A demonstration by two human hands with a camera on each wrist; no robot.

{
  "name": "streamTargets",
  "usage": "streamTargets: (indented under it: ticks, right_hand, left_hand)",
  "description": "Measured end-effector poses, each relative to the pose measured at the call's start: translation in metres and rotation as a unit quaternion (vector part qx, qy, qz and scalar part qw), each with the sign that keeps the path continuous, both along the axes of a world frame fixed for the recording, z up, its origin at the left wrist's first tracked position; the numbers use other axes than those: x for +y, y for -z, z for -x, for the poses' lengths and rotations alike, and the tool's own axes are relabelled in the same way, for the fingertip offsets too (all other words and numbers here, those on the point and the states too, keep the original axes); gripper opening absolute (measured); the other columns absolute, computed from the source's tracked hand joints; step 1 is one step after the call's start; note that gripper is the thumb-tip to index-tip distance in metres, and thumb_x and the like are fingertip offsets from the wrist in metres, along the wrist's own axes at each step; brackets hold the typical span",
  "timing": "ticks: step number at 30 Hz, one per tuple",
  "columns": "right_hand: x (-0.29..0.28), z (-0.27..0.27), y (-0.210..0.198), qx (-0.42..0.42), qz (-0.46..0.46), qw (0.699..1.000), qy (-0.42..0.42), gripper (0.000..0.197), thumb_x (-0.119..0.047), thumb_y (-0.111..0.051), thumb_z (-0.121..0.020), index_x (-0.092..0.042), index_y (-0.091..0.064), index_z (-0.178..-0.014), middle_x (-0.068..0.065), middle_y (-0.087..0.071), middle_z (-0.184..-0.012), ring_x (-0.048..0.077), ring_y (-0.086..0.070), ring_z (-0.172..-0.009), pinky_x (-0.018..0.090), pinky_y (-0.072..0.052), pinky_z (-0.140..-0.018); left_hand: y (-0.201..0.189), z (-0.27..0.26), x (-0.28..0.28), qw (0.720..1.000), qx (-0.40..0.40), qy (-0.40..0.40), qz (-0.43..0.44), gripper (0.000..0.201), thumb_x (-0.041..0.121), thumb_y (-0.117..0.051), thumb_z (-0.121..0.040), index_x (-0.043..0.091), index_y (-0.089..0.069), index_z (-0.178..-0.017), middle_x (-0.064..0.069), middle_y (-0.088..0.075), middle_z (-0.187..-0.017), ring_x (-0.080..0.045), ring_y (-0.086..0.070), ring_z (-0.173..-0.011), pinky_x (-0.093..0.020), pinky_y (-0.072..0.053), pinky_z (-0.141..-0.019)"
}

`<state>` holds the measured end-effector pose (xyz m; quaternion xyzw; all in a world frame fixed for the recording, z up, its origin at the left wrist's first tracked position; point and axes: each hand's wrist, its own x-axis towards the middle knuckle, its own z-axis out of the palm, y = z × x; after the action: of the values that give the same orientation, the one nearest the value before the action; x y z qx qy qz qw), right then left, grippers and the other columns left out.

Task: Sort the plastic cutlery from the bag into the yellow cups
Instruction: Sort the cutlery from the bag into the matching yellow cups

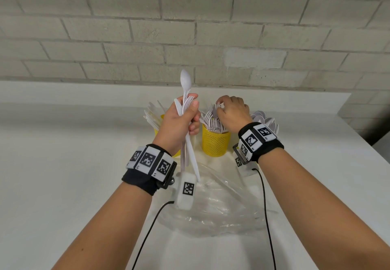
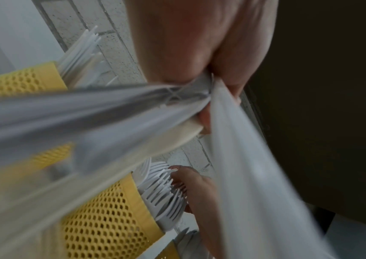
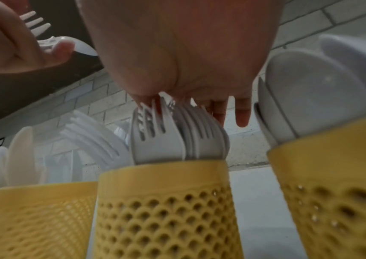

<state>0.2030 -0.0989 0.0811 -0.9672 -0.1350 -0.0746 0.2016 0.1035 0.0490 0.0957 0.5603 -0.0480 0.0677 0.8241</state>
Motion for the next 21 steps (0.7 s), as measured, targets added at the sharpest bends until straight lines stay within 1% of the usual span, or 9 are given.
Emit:
streamTargets:
  ticks: [3, 5, 8, 10, 12, 15, 17, 19, 21]
  right_hand:
    - [-0.001, 0.002, -0.009, 0.008, -0.014, 1.000, -0.011, 0.041, -0.040, -0.043, -0.094, -0.017, -0.051, -0.128, 0.012, -0.047, -0.137, 0.028, -0.035, -0.132, 0.042, -0.027, -0.110]
    - [0.003, 0.010, -0.020, -0.047, -0.124, 0.990, -0.037, 0.040, -0.041, -0.046, -0.094, -0.016, -0.056, -0.124, 0.009, -0.053, -0.132, 0.024, -0.041, -0.128, 0.038, -0.031, -0.108]
    - [0.014, 0.031, -0.039, -0.055, -0.329, 0.936, -0.115, 0.027, -0.030, -0.053, -0.094, -0.009, -0.066, -0.105, -0.003, -0.065, -0.100, 0.005, -0.056, -0.096, 0.023, -0.042, -0.088]
    - [0.020, 0.044, -0.044, -0.013, -0.386, 0.906, -0.173, 0.022, -0.022, -0.058, -0.091, -0.003, -0.067, -0.096, -0.010, -0.062, -0.082, -0.007, -0.052, -0.076, 0.012, -0.040, -0.076]
    - [0.023, 0.049, -0.044, 0.004, -0.377, 0.903, -0.203, 0.019, -0.019, -0.063, -0.088, -0.001, -0.068, -0.093, -0.011, -0.059, -0.080, -0.009, -0.047, -0.071, 0.009, -0.038, -0.073]
    - [0.022, 0.049, -0.041, 0.004, -0.339, 0.917, -0.209, 0.012, -0.019, -0.067, -0.084, -0.011, -0.072, -0.092, -0.013, -0.053, -0.082, -0.009, -0.045, -0.077, 0.007, -0.035, -0.075]
    - [0.022, 0.049, -0.040, 0.008, -0.317, 0.924, -0.212, 0.013, -0.017, -0.071, -0.080, -0.014, -0.073, -0.092, -0.009, -0.050, -0.085, -0.003, -0.045, -0.084, 0.002, -0.033, -0.077]
    - [0.023, 0.049, -0.038, -0.013, -0.312, 0.929, -0.201, 0.014, -0.015, -0.076, -0.075, -0.010, -0.074, -0.088, -0.005, -0.050, -0.088, 0.006, -0.049, -0.090, 0.006, -0.034, -0.083]
    - [0.022, 0.048, -0.041, -0.029, -0.331, 0.925, -0.183, 0.009, -0.013, -0.076, -0.075, -0.008, -0.073, -0.082, -0.009, -0.053, -0.083, 0.004, -0.051, -0.088, 0.010, -0.036, -0.081]
  left_hand:
    - [-0.001, 0.001, -0.001, 1.000, -0.001, 0.013, 0.019, 0.017, 0.023, -0.046, -0.098, 0.018, -0.051, -0.113, 0.000, -0.045, -0.060, -0.008, -0.036, -0.044, -0.018, -0.032, -0.043]
    - [0.001, 0.002, -0.002, 0.999, -0.006, 0.029, 0.014, 0.025, 0.029, -0.048, -0.095, 0.017, -0.050, -0.117, 0.000, -0.046, -0.061, -0.008, -0.036, -0.044, -0.018, -0.032, -0.043]
    - [0.004, 0.002, -0.004, 0.998, -0.015, 0.053, 0.019, 0.051, 0.044, -0.047, -0.085, 0.013, -0.048, -0.125, 0.000, -0.049, -0.061, -0.007, -0.036, -0.042, -0.019, -0.033, -0.042]
    - [0.005, 0.001, -0.005, 0.997, -0.021, 0.067, 0.032, 0.069, 0.055, -0.042, -0.080, 0.006, -0.046, -0.128, -0.002, -0.051, -0.060, -0.007, -0.037, -0.041, -0.018, -0.033, -0.041]
    - [0.006, 0.001, -0.004, 0.996, -0.021, 0.077, 0.029, 0.076, 0.062, -0.035, -0.079, 0.002, -0.050, -0.123, -0.003, -0.051, -0.060, -0.007, -0.037, -0.039, -0.019, -0.033, -0.040]
    - [0.007, 0.002, -0.003, 0.997, -0.017, 0.071, 0.023, 0.064, 0.063, -0.030, -0.082, 0.009, -0.055, -0.107, -0.005, -0.049, -0.059, -0.009, -0.036, -0.038, -0.020, -0.033, -0.039]
    - [0.007, 0.002, -0.002, 0.998, -0.012, 0.061, 0.026, 0.056, 0.059, -0.031, -0.087, 0.011, -0.055, -0.101, -0.006, -0.046, -0.060, -0.010, -0.036, -0.038, -0.020, -0.032, -0.039]
    - [0.006, 0.001, -0.002, 0.999, -0.004, 0.047, 0.023, 0.048, 0.051, -0.030, -0.095, 0.009, -0.052, -0.096, -0.007, -0.047, -0.062, -0.010, -0.036, -0.038, -0.019, -0.032, -0.039]
    - [0.003, -0.001, -0.002, 0.999, 0.000, 0.037, 0.011, 0.042, 0.044, -0.027, -0.100, 0.011, -0.053, -0.097, -0.007, -0.049, -0.063, -0.010, -0.036, -0.038, -0.020, -0.031, -0.039]
